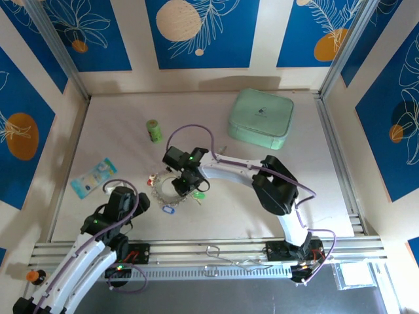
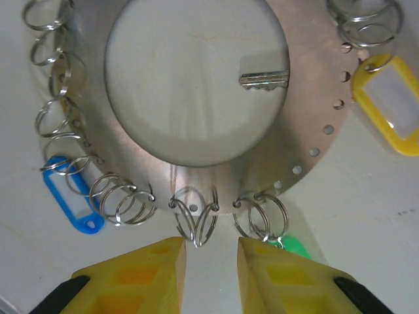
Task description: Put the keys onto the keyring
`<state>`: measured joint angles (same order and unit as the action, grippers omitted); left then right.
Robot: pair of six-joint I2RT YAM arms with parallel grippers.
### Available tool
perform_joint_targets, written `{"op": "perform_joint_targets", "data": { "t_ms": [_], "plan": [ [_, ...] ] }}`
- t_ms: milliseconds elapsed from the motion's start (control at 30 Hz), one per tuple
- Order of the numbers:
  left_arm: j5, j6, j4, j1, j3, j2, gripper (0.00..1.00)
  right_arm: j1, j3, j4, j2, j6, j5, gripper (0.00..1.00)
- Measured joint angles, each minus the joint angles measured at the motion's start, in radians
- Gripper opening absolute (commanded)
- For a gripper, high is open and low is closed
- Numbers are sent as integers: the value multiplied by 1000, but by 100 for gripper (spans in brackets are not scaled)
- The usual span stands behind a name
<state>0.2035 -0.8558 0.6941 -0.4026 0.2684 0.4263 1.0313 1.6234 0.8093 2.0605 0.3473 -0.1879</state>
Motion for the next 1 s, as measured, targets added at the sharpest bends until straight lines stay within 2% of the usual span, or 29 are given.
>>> {"op": "perform_joint_targets", "data": {
  "t_ms": [267,1000],
  "plan": [
    [0,-3,3,0,-9,0,73,3,98,63,100,-4,-8,28],
    [0,-3,2,0,-16,-11,65,4,170,143,171,-16,-6,26]
  ]
}}
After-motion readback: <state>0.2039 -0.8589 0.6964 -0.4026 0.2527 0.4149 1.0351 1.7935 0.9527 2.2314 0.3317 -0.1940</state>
